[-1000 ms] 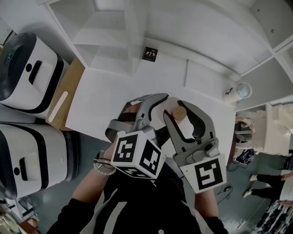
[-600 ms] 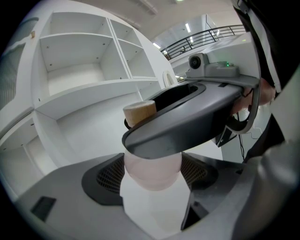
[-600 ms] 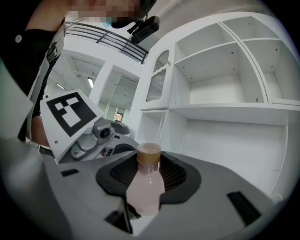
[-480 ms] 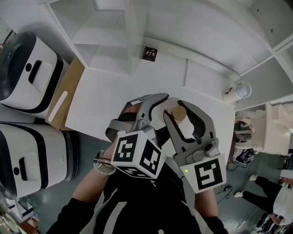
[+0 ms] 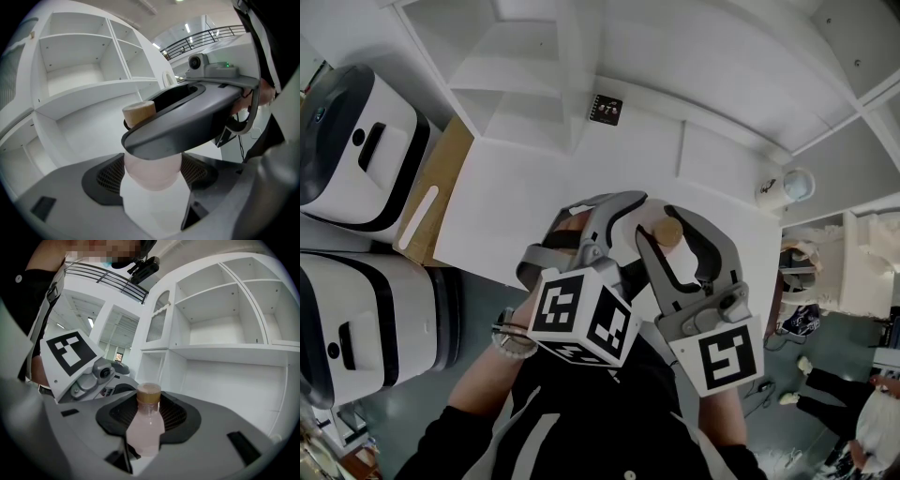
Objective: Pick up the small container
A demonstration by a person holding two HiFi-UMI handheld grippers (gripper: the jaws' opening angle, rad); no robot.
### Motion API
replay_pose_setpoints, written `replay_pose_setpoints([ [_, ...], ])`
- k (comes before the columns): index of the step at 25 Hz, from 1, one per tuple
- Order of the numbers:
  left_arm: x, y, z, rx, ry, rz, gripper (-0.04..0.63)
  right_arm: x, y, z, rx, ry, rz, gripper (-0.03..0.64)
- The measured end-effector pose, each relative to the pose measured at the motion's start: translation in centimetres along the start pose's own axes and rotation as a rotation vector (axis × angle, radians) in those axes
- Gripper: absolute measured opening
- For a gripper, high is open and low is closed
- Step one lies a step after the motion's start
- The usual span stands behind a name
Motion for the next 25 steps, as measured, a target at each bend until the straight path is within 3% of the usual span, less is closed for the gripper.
replay_pose_setpoints([
  [25, 0.09, -0.27, 0.0, 0.01, 0.001, -0.001, 0.374, 0.18, -0.14, -0.09, -0.001, 0.004, 0.012, 0.146],
])
Point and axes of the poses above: the fingertips, and each gripper's own axes: y backward along the fingers, z to its left, x out of its underside, the point moved 10 cm from there along y, backward along the fingers, and after that the axes turned 3 degrees about -z, right-handed, at the moved point
